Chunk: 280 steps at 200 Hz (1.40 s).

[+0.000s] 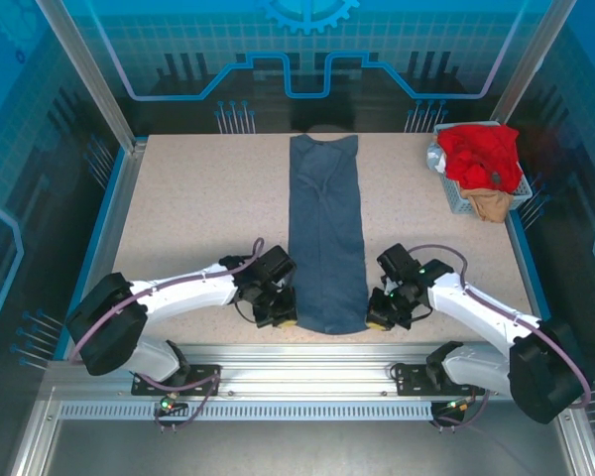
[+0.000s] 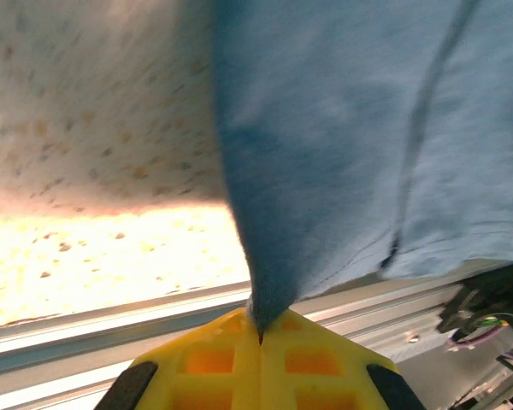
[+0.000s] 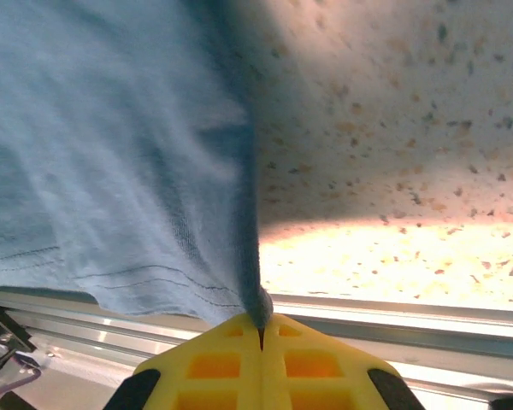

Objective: Fold and stack the t-shirts

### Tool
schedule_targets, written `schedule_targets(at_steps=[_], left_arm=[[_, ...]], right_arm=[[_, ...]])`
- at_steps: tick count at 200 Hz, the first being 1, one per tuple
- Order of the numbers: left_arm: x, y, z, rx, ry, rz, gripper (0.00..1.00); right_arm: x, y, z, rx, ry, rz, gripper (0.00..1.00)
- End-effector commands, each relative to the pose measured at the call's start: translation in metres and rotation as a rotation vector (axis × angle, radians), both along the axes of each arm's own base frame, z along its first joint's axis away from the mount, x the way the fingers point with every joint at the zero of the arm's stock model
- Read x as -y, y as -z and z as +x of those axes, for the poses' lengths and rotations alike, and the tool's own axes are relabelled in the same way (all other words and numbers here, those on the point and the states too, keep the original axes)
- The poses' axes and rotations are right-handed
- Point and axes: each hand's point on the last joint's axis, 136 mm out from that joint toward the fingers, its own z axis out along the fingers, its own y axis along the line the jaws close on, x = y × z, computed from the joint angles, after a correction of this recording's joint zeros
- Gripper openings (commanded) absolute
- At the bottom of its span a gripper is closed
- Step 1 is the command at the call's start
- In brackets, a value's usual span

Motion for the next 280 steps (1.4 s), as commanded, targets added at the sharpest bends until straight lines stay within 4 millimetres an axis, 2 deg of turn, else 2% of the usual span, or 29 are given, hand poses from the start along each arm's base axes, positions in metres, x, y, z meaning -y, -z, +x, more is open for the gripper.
schedule_targets(at_steps=[1, 22, 29, 34, 65, 81, 114, 171, 200, 216, 220, 231, 242, 245, 251, 266, 280], left_arm=[[-0.008, -0.027, 0.027, 0.094, -0.032, 0.018, 0.00], [-0.009, -0.040, 0.056, 0.104, -0.125, -0.064, 0.00], [-0.009, -0.044, 0.066, 0.105, -0.161, -0.098, 0.00], [-0.009, -0.047, 0.075, 0.110, -0.186, -0.124, 0.00], [-0.004, -0.064, 0.127, 0.129, -0.266, -0.235, 0.00], [0.001, -0.073, 0.153, 0.136, -0.274, -0.268, 0.00], [-0.001, -0.082, 0.205, 0.170, -0.295, -0.270, 0.00], [-0.017, -0.076, 0.288, 0.214, -0.339, -0.269, 0.00], [-0.021, -0.065, 0.334, 0.227, -0.347, -0.267, 0.00], [-0.020, -0.058, 0.353, 0.211, -0.348, -0.285, 0.02], [-0.020, -0.056, 0.356, 0.197, -0.347, -0.287, 0.09], [-0.023, -0.046, 0.360, 0.164, -0.337, -0.264, 0.34], [-0.028, -0.048, 0.358, 0.173, -0.321, -0.227, 0.45], [-0.029, -0.050, 0.356, 0.177, -0.319, -0.222, 0.48], [-0.031, -0.054, 0.352, 0.180, -0.319, -0.217, 0.50], [-0.038, -0.059, 0.330, 0.176, -0.326, -0.199, 0.52], [-0.043, -0.059, 0.302, 0.182, -0.347, -0.200, 0.52]], right_arm=[[-0.002, -0.022, 0.018, 0.042, 0.011, -0.024, 0.00], [-0.004, -0.041, 0.044, 0.087, 0.018, -0.038, 0.00], [-0.003, -0.042, 0.050, 0.087, 0.021, -0.050, 0.00], [-0.005, -0.053, 0.064, 0.119, 0.029, -0.040, 0.00], [-0.006, -0.073, 0.116, 0.173, 0.071, -0.037, 0.00], [-0.006, -0.081, 0.142, 0.194, 0.084, -0.043, 0.00], [-0.004, -0.090, 0.197, 0.236, 0.130, -0.030, 0.00], [-0.003, -0.085, 0.287, 0.281, 0.159, -0.036, 0.00], [0.001, -0.063, 0.326, 0.246, 0.186, -0.044, 0.00], [-0.001, -0.047, 0.343, 0.212, 0.189, -0.035, 0.00], [-0.002, -0.044, 0.347, 0.206, 0.186, -0.029, 0.06], [-0.003, -0.035, 0.354, 0.177, 0.178, -0.019, 0.42], [-0.002, -0.036, 0.358, 0.182, 0.163, -0.018, 0.58], [-0.002, -0.038, 0.358, 0.192, 0.158, -0.018, 0.69], [0.000, -0.044, 0.358, 0.213, 0.151, -0.017, 0.78], [0.008, -0.059, 0.351, 0.255, 0.142, -0.023, 0.82], [0.017, -0.064, 0.330, 0.258, 0.134, -0.042, 0.79]])
